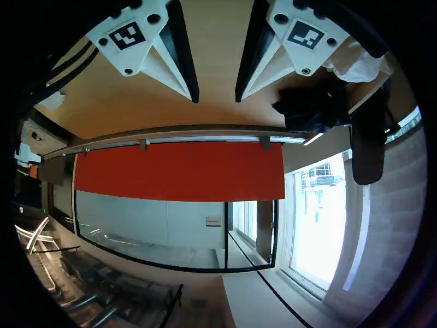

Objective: Fold towel

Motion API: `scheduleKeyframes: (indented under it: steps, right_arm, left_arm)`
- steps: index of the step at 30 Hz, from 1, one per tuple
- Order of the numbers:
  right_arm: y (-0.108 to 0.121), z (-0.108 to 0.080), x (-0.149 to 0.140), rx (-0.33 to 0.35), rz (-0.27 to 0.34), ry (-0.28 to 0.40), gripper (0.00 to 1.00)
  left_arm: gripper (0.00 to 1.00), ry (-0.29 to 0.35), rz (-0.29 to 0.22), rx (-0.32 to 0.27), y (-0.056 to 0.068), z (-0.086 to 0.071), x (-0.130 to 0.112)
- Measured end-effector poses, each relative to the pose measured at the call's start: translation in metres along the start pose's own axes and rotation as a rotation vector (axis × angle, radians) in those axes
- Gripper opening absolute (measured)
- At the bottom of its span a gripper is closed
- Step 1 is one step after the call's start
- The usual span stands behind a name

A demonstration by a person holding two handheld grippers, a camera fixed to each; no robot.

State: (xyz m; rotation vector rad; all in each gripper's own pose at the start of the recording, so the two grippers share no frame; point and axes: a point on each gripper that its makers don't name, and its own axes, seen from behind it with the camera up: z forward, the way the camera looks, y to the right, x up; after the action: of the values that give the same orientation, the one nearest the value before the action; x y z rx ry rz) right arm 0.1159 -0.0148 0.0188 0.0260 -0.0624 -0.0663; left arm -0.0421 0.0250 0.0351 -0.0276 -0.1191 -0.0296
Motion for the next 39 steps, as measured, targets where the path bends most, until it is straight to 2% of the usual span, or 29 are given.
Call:
scheduleKeyframes:
  steps: [5,9,26,35,39]
  right_arm:
    - [-0.014,0.002,0.005,0.013,0.006,0.001,1.00]
    - [-0.017,0.002,0.006,0.014,0.008,-0.001,1.00]
    - [-0.033,-0.012,0.010,0.031,0.021,-0.003,1.00]
    - [-0.031,-0.017,0.004,0.033,0.041,-0.006,1.00]
    - [-0.030,-0.017,0.002,0.024,0.052,0.001,1.00]
  left_arm:
    - [0.48,0.015,0.007,0.001,-0.005,0.002,0.005]
    - [0.48,0.020,0.006,0.000,-0.007,0.002,0.006]
    - [0.47,0.075,-0.013,-0.018,0.001,0.009,-0.011]
    - [0.47,0.115,-0.008,0.019,-0.014,0.007,-0.027]
    - [0.47,0.117,-0.018,0.023,-0.018,0.006,-0.041]
